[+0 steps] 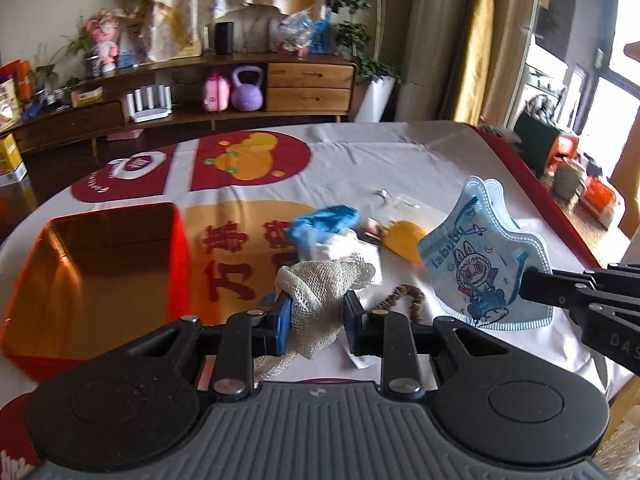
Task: Organize soft objects
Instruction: 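Close the left gripper on the mesh bag while the right gripper grasps the mask strap, then carry the mesh bag and mask over the tin box with both tools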
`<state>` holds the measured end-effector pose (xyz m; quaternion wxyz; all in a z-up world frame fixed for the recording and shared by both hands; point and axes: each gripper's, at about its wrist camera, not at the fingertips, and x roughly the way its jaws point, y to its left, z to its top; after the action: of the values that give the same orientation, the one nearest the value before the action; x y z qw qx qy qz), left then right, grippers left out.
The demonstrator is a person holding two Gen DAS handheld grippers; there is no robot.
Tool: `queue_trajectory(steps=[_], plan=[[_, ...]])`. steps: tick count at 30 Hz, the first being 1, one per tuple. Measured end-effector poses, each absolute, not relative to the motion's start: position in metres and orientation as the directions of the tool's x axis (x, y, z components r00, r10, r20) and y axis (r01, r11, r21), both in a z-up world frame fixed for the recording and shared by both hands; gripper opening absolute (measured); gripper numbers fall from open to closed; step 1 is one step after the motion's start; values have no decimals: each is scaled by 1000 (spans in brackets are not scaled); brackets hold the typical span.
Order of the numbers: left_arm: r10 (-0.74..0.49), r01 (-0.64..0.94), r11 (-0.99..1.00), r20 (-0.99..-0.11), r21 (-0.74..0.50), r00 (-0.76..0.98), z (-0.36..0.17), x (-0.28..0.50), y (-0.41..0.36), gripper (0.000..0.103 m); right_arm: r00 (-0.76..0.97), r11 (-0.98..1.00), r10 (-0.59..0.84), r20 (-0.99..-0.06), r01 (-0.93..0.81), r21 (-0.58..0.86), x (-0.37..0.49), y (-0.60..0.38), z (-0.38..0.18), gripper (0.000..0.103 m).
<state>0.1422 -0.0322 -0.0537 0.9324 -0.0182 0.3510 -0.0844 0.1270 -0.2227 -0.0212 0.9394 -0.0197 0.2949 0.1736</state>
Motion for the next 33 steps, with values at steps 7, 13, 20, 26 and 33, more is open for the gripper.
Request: queue_trajectory(steps=[7,13,20,26,33], plan=[[-126,80,992,-644,-99,754,-29,133,3,26,744,903,384,-547,-425,55,125,-184,-2,2],[-87,38,995,-632,-90,770,-12,130,34,26,720,866,439,-537,-499,39,131,-145,8,2],[-24,-28,997,-635,-71,772,-4,137,73,26,688,830,481,-544,-557,30,146,-99,14,2],[18,-77,995,-645,-63,764,-8,153,108,26,661,811,505,-555,-584,43,161,-67,11,2],[57,-115,992,-656,-46,753,-22,179,137,26,621,801,523,-584,-592,88,184,-38,-5,2]])
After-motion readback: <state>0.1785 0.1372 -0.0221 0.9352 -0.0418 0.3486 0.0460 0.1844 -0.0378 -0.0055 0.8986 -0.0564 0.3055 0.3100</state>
